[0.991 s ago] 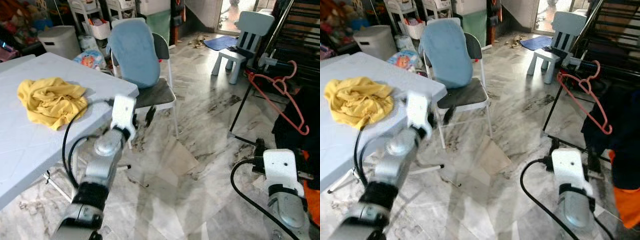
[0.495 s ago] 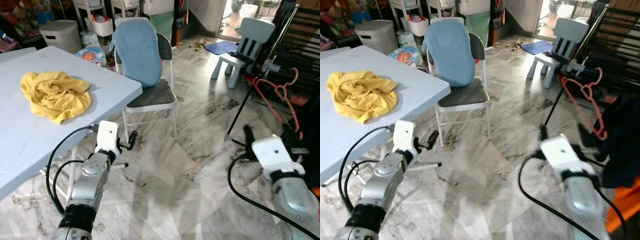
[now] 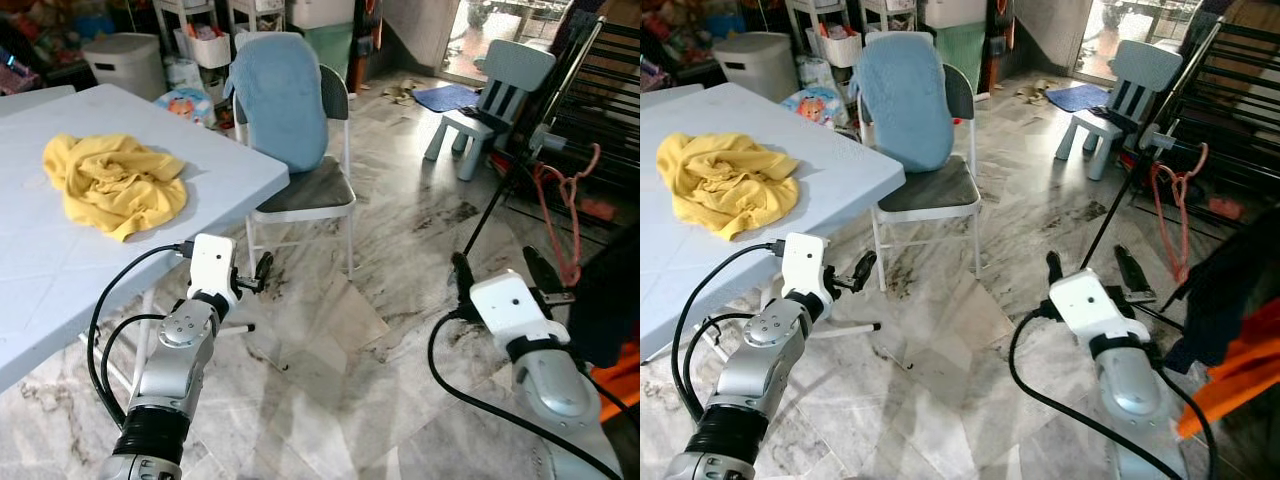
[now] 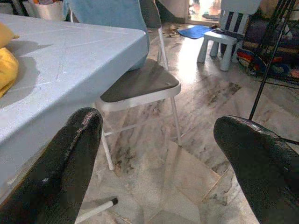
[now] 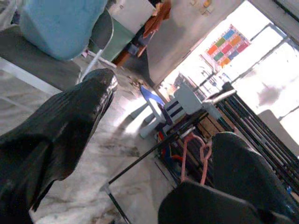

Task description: Hang hanger

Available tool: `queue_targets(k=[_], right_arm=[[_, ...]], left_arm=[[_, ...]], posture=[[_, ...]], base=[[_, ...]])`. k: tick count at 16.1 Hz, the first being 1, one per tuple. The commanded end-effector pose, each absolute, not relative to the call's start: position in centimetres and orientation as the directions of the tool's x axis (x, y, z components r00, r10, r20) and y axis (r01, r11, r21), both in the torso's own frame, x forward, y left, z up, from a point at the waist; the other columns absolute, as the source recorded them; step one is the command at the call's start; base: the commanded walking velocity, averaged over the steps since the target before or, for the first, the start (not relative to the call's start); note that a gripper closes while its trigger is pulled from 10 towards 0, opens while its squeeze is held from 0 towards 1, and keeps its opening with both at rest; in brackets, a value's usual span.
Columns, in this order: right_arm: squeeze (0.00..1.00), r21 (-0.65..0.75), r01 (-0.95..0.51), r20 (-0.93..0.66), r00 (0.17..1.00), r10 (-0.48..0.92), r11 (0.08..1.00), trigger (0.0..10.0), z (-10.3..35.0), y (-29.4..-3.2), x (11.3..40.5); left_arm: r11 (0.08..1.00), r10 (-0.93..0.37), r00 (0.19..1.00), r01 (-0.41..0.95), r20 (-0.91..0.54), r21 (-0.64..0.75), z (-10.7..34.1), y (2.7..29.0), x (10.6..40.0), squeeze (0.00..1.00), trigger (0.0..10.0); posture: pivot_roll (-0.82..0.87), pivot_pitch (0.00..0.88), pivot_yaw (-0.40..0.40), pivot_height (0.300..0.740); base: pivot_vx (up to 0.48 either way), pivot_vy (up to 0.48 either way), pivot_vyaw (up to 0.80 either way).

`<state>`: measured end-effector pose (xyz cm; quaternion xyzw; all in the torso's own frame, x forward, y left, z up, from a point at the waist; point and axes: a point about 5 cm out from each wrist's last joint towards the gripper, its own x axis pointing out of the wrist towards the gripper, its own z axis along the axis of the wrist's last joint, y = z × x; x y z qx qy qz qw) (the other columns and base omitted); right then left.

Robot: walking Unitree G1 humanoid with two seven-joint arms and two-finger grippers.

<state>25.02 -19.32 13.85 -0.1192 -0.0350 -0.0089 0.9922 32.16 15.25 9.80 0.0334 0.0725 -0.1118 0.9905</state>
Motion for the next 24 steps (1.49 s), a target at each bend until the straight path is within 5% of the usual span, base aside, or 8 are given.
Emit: queue_targets(k=[1, 12, 13, 19, 24], right_arm=[[0.0, -0.243, 0.032, 0.077, 0.997, -0.014, 0.969, 10.0, 14.0, -19.5, 25.1], [0.0, -0.233, 0.095, 0.046, 0.995, -0.086, 0.968, 10.0, 13.6, -22.1, 26.5], [0.0, -0.274, 0.07, 0.057, 0.997, -0.056, 0.959, 10.0, 13.9, -21.4, 26.9], [0.0, -0.252, 0.058, 0.025, 0.998, -0.053, 0.966, 10.0, 13.0, -20.0, 26.7], [0.0, -0.04, 0.155, 0.081, 0.985, -0.151, 0.987, 10.0, 13.5, -20.4, 25.6]], left_arm=[[0.971, -0.221, 0.965, 0.23, -0.141, 0.056, 10.1, 15.1, 32.4, 0.0, 10.0], [0.933, -0.339, 0.936, 0.347, -0.09, 0.097, 11.7, 15.1, 33.1, 0.0, 10.0], [0.888, -0.376, 0.927, 0.367, -0.022, 0.277, 12.5, 15.0, 33.2, 0.0, 10.0], [0.933, -0.349, 0.926, 0.358, -0.142, 0.036, 9.6, 14.6, 30.5, 0.0, 10.0], [0.944, -0.318, 0.932, 0.327, -0.174, 0.027, 8.8, 13.8, 29.5, 0.0, 10.0]], posture=[[0.09, 0.0, -0.06, 0.74], [0.17, 0.0, -0.146, 0.74], [0.17, 0.0, -0.168, 0.74], [0.17, 0.0, -0.158, 0.74], [0.14, 0.0, -0.101, 0.74]], base=[[0.0, 0.0, 0.0], [0.0, 0.0, 0.0], [0.0, 0.0, 0.0], [0.0, 0.0, 0.0], [0.0, 0.0, 0.0]])
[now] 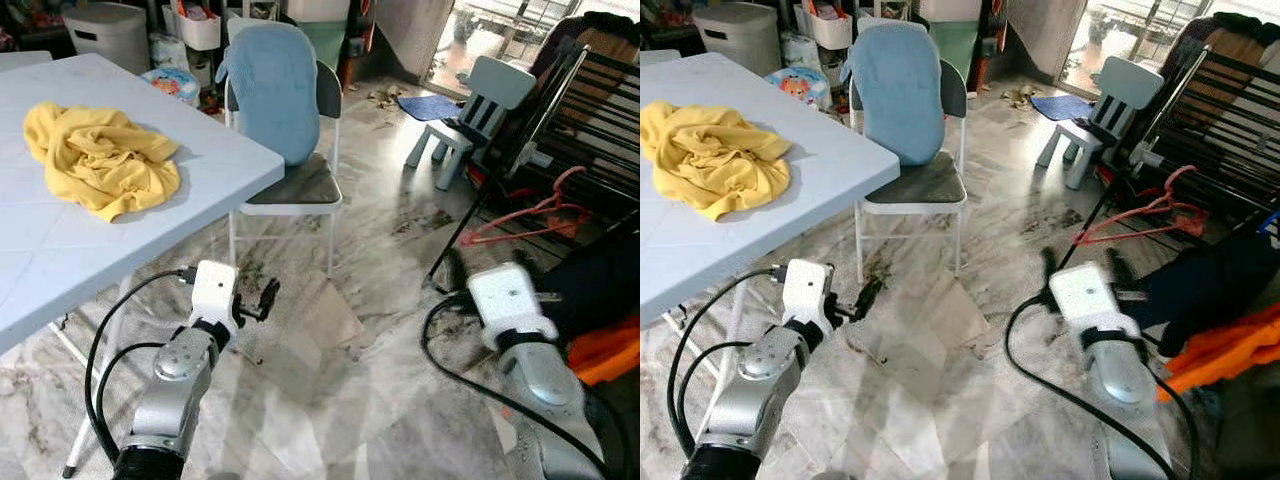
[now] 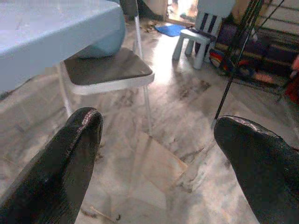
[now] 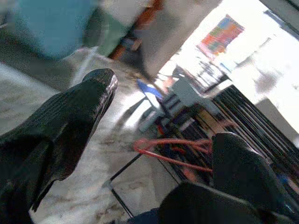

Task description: Hang hanger

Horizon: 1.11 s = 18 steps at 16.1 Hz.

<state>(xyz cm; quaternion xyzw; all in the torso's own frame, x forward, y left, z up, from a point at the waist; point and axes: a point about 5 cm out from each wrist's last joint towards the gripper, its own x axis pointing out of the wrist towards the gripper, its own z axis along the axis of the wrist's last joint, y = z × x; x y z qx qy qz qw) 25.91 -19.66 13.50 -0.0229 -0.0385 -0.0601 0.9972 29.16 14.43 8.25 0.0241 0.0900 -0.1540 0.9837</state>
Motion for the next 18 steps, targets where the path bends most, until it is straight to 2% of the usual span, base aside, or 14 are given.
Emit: queue_targets(k=[1, 5, 6, 8, 12, 14, 15, 18], right_arm=[[0.0, 0.009, 0.189, 0.075, 0.979, -0.189, 0.982, 10.0, 13.3, -20.5, 25.4], [0.0, -0.006, 0.245, 0.069, 0.967, -0.244, 0.969, 10.0, 12.5, -19.9, 24.8], [0.0, 0.074, 0.217, 0.114, 0.968, -0.224, 0.973, 10.0, 12.7, -19.6, 24.7], [0.0, -0.015, 0.242, 0.12, 0.964, -0.238, 0.97, 10.0, 13.0, -20.2, 24.9], [0.0, -0.02, 0.227, 0.121, 0.967, -0.223, 0.974, 10.0, 13.1, -21.0, 24.7], [0.0, -0.021, 0.222, 0.117, 0.969, -0.218, 0.975, 10.0, 13.0, -20.9, 24.7], [0.0, -0.014, 0.211, 0.11, 0.972, -0.209, 0.977, 10.0, 12.9, -20.6, 24.6], [0.0, -0.015, 0.174, 0.098, 0.98, -0.172, 0.985, 10.0, 12.8, -20.0, 24.3]], left_arm=[[0.938, -0.333, 0.928, 0.344, -0.168, 0.041, 9.1, 13.5, 29.8, 0.0, 10.0], [0.963, -0.236, 0.969, 0.243, -0.077, 0.118, 10.7, 14.7, 31.1, 0.0, 10.0], [0.971, -0.196, 0.979, 0.202, -0.055, 0.126, 11.0, 14.8, 31.3, 0.0, 10.0], [0.973, -0.21, 0.976, 0.214, -0.053, 0.084, 10.9, 14.7, 31.6, 0.0, 10.0], [0.986, -0.137, 0.99, 0.139, -0.028, 0.088, 10.7, 15.6, 31.8, 0.0, 10.0], [0.983, -0.121, 0.993, 0.121, -0.011, 0.135, 10.6, 15.8, 31.6, 0.0, 10.0], [0.988, -0.112, 0.994, 0.112, -0.002, 0.109, 10.4, 15.8, 31.5, 0.0, 10.0], [0.98, -0.159, 0.985, 0.15, 0.06, 0.133, 10.9, 15.3, 30.9, 0.0, 10.0]], posture=[[0.13, 0.0, -0.088, 0.74], [0.12, 0.0, -0.056, 0.74], [0.12, 0.0, -0.059, 0.74], [0.13, 0.0, -0.076, 0.74], [0.12, 0.0, -0.09, 0.74], [0.12, 0.0, -0.091, 0.74], [0.12, 0.0, -0.096, 0.74], [0.12, 0.0, -0.108, 0.74]], base=[[0.0, 0.0, 0.0], [0.0, 0.0, 0.0], [0.0, 0.0, 0.0], [0.0, 0.0, 0.0], [0.0, 0.0, 0.0], [0.0, 0.0, 0.0], [0.0, 0.0, 0.0], [0.0, 0.0, 0.0]])
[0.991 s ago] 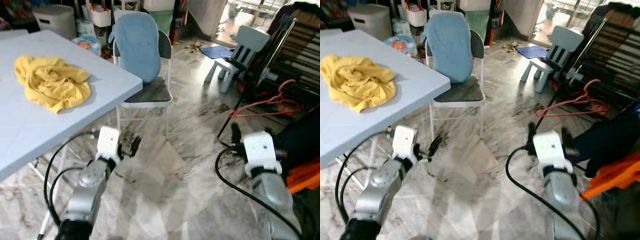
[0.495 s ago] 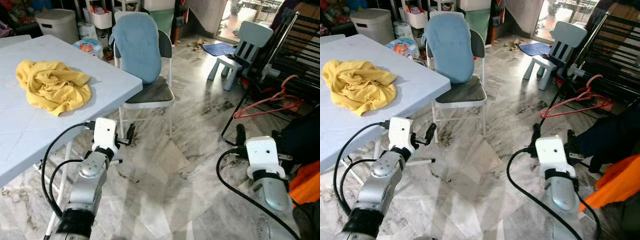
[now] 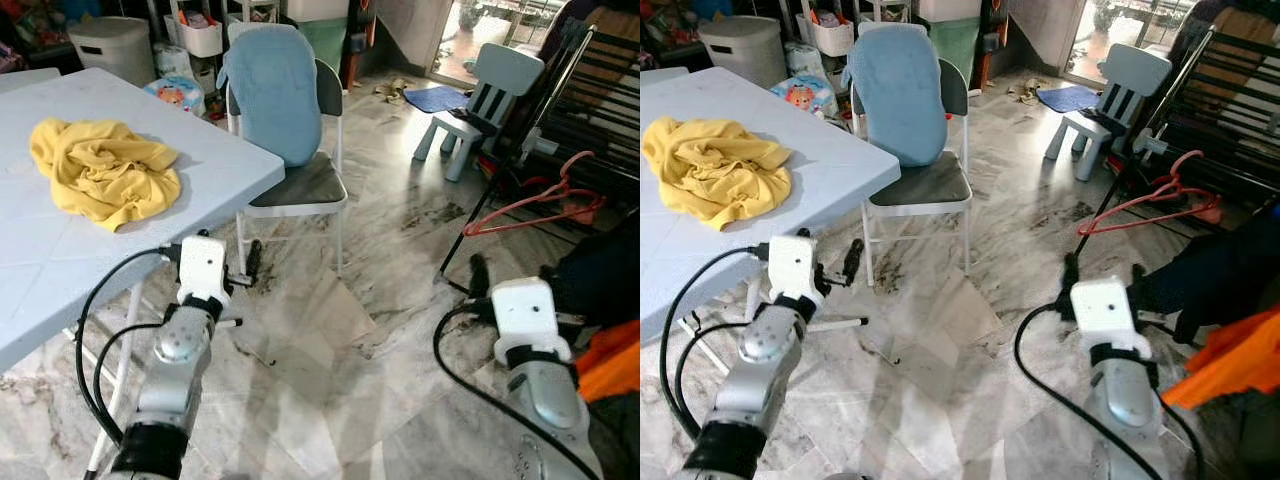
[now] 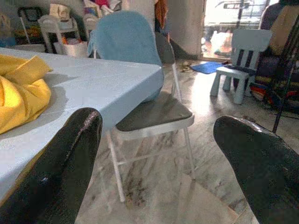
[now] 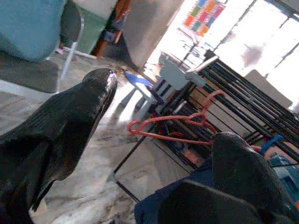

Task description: Hang hanger

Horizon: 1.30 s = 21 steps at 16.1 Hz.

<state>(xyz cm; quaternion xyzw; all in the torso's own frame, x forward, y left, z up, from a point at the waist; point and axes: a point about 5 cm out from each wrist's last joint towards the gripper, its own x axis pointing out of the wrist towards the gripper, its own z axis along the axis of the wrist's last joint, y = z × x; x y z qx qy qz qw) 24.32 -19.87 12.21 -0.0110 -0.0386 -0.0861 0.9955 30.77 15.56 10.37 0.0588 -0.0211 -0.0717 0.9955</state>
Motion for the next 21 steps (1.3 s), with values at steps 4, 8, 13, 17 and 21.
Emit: queue_targets(k=[4, 8, 13, 17, 21], right_arm=[[0.0, -0.026, 0.158, 0.085, 0.984, -0.155, 0.987, 10.0, 12.6, -19.8, 24.0], [0.0, -0.082, 0.114, 0.087, 0.99, -0.107, 0.99, 10.0, 12.7, -19.2, 24.0], [0.0, -0.041, 0.117, 0.076, 0.991, -0.114, 0.992, 10.0, 12.4, -18.7, 23.9], [0.0, -0.013, 0.123, 0.076, 0.99, -0.121, 0.992, 10.0, 12.3, -18.1, 24.2], [0.0, -0.001, 0.131, 0.068, 0.989, -0.13, 0.991, 10.0, 12.0, -18.0, 24.2]], left_arm=[[0.976, -0.189, 0.981, 0.183, 0.038, 0.12, 10.4, 14.6, 29.6, 0.0, 10.0], [0.972, -0.196, 0.98, 0.191, 0.023, 0.139, 10.1, 14.2, 29.6, 0.0, 10.0], [0.966, -0.21, 0.978, 0.208, -0.007, 0.152, 9.8, 13.7, 29.3, 0.0, 10.0], [0.959, -0.242, 0.969, 0.247, -0.049, 0.139, 9.6, 13.7, 29.5, 0.0, 10.0], [0.955, -0.258, 0.964, 0.264, -0.066, 0.136, 9.5, 13.5, 29.6, 0.0, 10.0]], posture=[[0.12, 0.0, -0.124, 0.74], [0.11, 0.0, -0.127, 0.74], [0.11, 0.0, -0.118, 0.74], [0.12, 0.0, -0.097, 0.74], [0.12, 0.0, -0.083, 0.74]], base=[[0.0, 0.0, 0.0], [0.0, 0.0, 0.4], [0.0, 0.0, 0.8], [0.0, 0.0, 0.8], [0.0, 0.0, 0.8]])
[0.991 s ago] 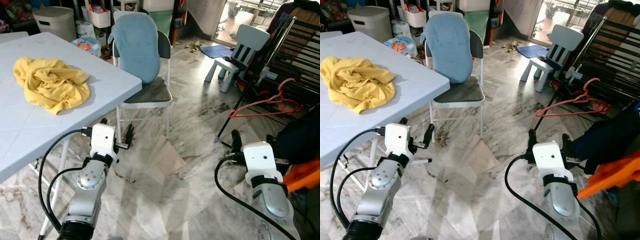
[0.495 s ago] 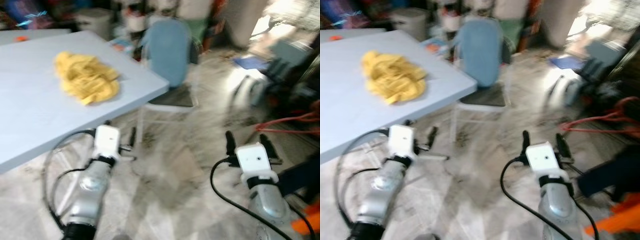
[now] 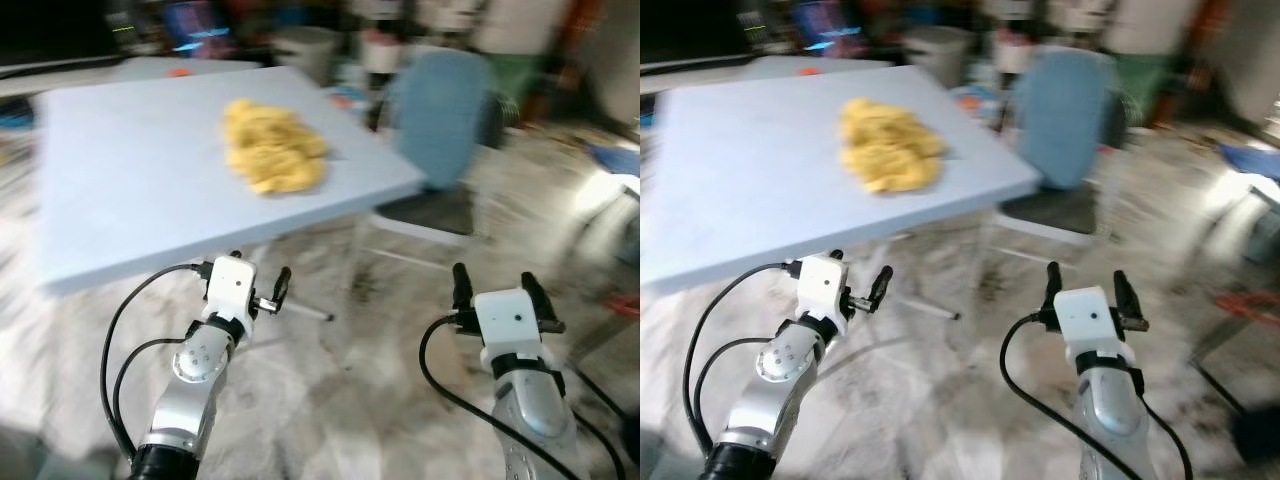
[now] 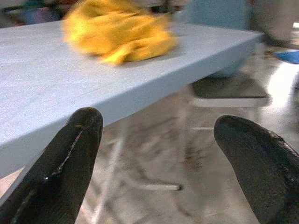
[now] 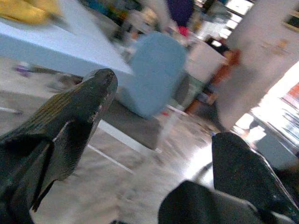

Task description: Hang hanger

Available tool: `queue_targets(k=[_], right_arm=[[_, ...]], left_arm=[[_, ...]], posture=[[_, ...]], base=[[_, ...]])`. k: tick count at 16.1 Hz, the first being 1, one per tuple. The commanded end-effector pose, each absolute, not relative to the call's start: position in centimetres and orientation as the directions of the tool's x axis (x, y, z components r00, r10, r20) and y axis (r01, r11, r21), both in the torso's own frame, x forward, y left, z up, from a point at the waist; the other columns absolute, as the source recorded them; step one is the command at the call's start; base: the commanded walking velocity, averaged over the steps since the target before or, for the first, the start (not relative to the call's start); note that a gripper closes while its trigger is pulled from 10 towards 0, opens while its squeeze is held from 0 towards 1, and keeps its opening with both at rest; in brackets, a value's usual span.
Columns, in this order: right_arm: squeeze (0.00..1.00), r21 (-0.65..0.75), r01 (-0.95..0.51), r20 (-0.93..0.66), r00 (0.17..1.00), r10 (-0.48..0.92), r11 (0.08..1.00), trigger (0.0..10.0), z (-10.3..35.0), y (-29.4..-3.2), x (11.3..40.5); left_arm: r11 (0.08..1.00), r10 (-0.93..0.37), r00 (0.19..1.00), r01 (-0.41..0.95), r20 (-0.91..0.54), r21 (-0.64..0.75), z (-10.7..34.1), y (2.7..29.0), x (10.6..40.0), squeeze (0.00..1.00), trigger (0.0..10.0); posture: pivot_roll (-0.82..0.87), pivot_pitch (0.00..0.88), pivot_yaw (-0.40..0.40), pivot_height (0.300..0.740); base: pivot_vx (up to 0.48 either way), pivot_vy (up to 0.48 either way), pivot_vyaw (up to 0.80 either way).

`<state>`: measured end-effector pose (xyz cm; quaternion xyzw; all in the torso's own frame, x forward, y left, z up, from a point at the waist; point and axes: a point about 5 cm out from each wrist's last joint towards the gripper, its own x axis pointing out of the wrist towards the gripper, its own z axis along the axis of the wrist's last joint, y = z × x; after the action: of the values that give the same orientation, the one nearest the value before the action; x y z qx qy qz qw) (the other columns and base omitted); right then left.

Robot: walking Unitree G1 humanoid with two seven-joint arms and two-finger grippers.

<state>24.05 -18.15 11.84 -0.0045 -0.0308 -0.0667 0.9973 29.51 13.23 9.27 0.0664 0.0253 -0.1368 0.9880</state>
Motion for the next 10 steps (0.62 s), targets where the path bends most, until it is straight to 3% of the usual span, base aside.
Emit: queue_targets(k=[1, 3, 10], right_arm=[[0.0, 0.004, 0.131, 0.068, 0.989, -0.131, 0.991, 10.0, 11.9, -18.0, 24.3], [0.0, 0.042, 0.137, 0.075, 0.987, -0.14, 0.99, 10.0, 12.0, -18.0, 24.5], [0.0, 0.036, 0.082, 0.118, 0.989, -0.085, 0.996, 10.0, 13.1, -17.2, 25.4]], left_arm=[[0.954, -0.26, 0.963, 0.267, -0.069, 0.137, 9.6, 13.5, 29.7, 0.0, 10.0], [0.953, -0.26, 0.963, 0.268, -0.075, 0.138, 9.6, 13.5, 29.8, 0.0, 10.0], [0.957, -0.239, 0.967, 0.249, -0.082, 0.15, 9.5, 13.6, 30.1, 0.0, 10.0]], posture=[[0.12, 0.0, -0.078, 0.74], [0.12, 0.0, -0.076, 0.74], [0.13, 0.0, -0.074, 0.74]], base=[[0.0, 0.0, 0.8], [0.0, 0.0, 0.26], [0.0, 0.317, 0.0]])
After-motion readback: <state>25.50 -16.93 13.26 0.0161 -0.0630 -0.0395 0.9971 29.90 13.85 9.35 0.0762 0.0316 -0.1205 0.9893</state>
